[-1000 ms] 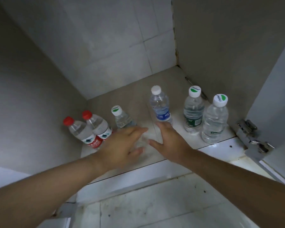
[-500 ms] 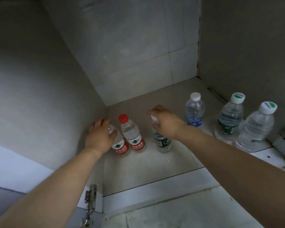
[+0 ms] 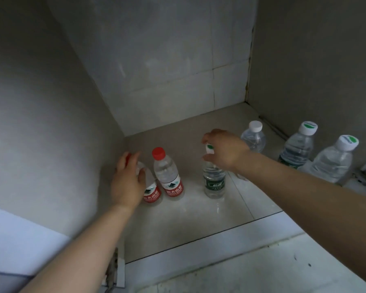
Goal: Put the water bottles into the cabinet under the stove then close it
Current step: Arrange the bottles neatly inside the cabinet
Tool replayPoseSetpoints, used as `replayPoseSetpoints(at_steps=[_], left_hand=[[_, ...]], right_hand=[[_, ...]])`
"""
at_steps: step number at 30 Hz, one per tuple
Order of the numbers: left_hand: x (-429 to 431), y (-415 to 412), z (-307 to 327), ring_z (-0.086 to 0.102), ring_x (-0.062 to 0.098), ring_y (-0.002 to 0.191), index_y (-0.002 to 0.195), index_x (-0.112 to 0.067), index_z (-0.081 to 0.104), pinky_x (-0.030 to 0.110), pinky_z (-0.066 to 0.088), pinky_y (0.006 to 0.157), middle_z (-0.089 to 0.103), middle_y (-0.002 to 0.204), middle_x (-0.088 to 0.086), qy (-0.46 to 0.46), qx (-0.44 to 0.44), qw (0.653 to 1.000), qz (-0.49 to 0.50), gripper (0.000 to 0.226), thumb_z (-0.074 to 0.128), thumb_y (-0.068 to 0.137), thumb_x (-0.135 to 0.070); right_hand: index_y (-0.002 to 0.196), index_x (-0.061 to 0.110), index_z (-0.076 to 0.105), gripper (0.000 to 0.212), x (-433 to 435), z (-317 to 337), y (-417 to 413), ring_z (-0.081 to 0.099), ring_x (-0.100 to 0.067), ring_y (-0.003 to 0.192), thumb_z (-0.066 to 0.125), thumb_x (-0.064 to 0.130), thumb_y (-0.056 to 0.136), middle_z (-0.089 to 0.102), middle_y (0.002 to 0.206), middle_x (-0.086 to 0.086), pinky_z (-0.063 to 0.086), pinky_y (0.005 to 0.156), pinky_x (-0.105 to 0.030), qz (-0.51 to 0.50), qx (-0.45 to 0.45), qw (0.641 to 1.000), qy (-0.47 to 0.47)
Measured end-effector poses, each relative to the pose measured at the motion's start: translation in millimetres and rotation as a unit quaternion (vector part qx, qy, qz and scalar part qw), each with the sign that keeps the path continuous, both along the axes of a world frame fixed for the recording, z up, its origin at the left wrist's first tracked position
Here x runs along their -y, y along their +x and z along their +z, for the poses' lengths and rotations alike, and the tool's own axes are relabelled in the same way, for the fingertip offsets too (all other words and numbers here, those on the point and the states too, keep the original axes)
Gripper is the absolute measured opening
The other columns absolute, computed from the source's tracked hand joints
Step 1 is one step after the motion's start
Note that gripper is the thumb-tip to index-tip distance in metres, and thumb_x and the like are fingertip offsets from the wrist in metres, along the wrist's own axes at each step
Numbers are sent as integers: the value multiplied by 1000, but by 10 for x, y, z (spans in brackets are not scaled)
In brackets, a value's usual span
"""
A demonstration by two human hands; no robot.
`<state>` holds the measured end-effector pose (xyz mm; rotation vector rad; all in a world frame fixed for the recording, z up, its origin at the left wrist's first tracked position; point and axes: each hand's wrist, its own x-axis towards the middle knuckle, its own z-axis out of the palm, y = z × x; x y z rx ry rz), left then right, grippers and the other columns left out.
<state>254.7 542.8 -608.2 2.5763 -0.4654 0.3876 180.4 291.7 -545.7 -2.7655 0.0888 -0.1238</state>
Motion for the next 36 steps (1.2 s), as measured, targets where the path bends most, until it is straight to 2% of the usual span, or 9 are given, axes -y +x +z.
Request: replayPoseSetpoints(at_steps=[4, 9, 11, 14, 16, 22, 25, 32, 36], left_hand=[[-154, -46, 121, 50, 25, 119, 135, -18, 45, 30, 38, 97, 47, 135, 10, -24, -19, 999, -16, 54, 64, 85, -15], [-142, 30, 336, 60, 28, 104, 121, -19, 57, 28, 43, 85, 63, 117, 9, -33, -78, 996, 22, 38, 64, 84, -14], [-125, 29, 404, 63, 26, 98, 115, -20, 60, 28, 45, 84, 67, 111, 7, -40, -98, 994, 29, 33, 65, 83, -13], [-122, -95, 418, 60, 19, 85, 109, -21, 62, 23, 41, 75, 68, 102, 3, -57, -112, 992, 32, 28, 66, 82, -11], [-131, -186, 436, 58, 16, 81, 108, -21, 62, 21, 39, 74, 67, 99, 0, -67, -106, 991, 48, 27, 65, 83, -11], [-77, -396, 427, 61, 19, 86, 113, -22, 59, 23, 43, 79, 67, 106, 1, -27, -109, 992, 58, 30, 63, 84, -11], [-58, -513, 357, 64, 26, 90, 113, -22, 59, 32, 49, 83, 68, 105, 5, -26, -88, 993, 70, 32, 62, 84, -10], [-62, -584, 251, 62, 25, 95, 119, -34, 53, 34, 49, 88, 64, 110, 2, -89, -111, 986, 82, 42, 66, 83, -18], [-38, -557, 104, 59, 26, 100, 123, -36, 50, 37, 47, 90, 62, 112, 2, -111, -75, 986, 97, 48, 66, 82, -15]], right_hand=[[130, 21, 47, 54, -239, 25, 137, 51, -24, 115, 66, 34, 81, 51, 128, -5, 43, 93, -33, 79, 28, 996, 26], [139, 24, 34, 69, -660, -121, 401, 47, -24, 123, 67, 36, 81, 47, 137, -6, 39, 97, -31, 175, 4, 981, 78], [138, 19, 38, 64, -738, -162, 477, 47, -27, 123, 67, 28, 82, 48, 136, -9, 39, 100, -32, 174, 10, 980, 99], [120, 15, 54, 42, -776, -189, 541, 56, -31, 109, 66, 17, 80, 60, 118, -13, 45, 90, -34, 153, 49, 979, 129], [115, 14, 57, 37, -768, -185, 550, 57, -31, 105, 66, 14, 79, 63, 115, -13, 46, 87, -34, 153, 56, 974, 155], [117, 16, 54, 39, -743, -319, 512, 56, -29, 104, 65, 11, 79, 58, 114, -11, 42, 86, -30, 164, 80, 962, 204], [114, 17, 57, 34, -715, -348, 439, 57, -28, 103, 63, 10, 81, 60, 114, -9, 45, 87, -34, 168, 101, 956, 220], [116, 14, 58, 37, -551, -390, 216, 58, -24, 102, 66, 10, 80, 62, 114, -7, 40, 85, -26, 153, 110, 951, 246], [114, 14, 58, 37, -577, -402, 124, 58, -21, 99, 68, 10, 79, 62, 111, -7, 41, 84, -25, 150, 111, 949, 253]])
